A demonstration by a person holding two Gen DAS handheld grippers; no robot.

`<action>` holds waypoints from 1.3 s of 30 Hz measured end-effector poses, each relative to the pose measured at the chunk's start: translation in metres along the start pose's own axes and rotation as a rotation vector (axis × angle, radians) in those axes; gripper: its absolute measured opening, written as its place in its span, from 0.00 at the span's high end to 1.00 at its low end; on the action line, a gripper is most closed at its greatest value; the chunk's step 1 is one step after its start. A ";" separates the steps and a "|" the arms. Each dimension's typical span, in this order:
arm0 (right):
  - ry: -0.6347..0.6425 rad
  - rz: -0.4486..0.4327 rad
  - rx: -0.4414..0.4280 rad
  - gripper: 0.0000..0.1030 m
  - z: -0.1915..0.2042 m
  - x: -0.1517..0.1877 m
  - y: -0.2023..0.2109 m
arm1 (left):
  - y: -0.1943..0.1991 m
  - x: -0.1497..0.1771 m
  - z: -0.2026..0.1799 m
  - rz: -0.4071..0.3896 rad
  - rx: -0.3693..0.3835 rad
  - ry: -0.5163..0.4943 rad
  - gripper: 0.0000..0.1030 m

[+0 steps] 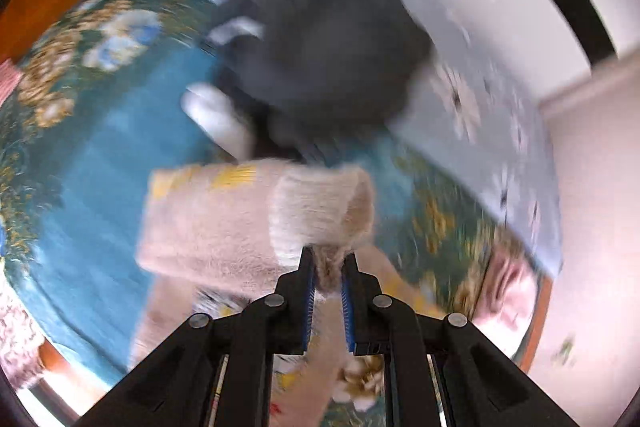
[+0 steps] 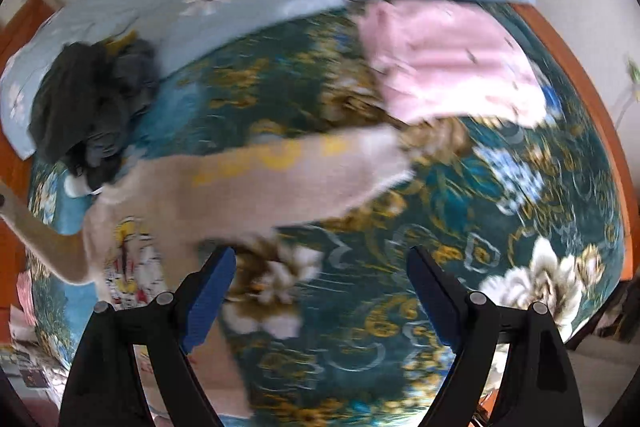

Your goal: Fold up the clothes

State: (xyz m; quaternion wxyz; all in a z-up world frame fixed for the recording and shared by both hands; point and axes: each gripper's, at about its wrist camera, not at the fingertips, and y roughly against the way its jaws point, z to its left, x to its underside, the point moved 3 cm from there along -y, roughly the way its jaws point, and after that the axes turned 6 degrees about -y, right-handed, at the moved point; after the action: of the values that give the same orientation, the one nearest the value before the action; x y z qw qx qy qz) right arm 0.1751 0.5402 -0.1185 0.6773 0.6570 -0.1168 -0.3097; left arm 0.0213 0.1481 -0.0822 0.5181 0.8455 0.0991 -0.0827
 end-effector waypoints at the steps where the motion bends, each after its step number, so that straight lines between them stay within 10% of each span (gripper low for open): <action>1: -0.018 0.014 -0.003 0.15 -0.014 0.002 -0.005 | -0.016 0.008 -0.016 0.030 -0.011 -0.015 0.88; 9: -0.093 0.112 -0.022 0.15 -0.096 0.034 -0.029 | -0.129 0.059 -0.112 0.232 -0.117 -0.143 0.88; 17: -0.214 0.172 -0.045 0.15 -0.143 0.030 -0.049 | -0.163 0.071 -0.127 0.376 -0.107 -0.124 0.80; 30: -0.437 0.252 -0.299 0.15 -0.118 -0.073 -0.158 | 0.014 0.026 -0.035 0.126 -0.046 0.110 0.60; 33: -0.522 0.295 -0.283 0.38 -0.119 -0.076 -0.187 | 0.033 0.033 -0.008 0.102 -0.062 0.188 0.60; 39: -0.678 0.285 -0.226 0.45 -0.119 -0.076 -0.199 | 0.064 0.049 0.039 0.066 -0.090 0.329 0.60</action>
State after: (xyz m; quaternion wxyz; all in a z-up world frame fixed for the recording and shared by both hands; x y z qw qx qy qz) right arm 0.1304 0.6923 -0.3045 0.7048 0.4157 -0.3894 -0.4230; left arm 0.0832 0.0890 -0.0567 0.5348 0.8262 0.1585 0.0786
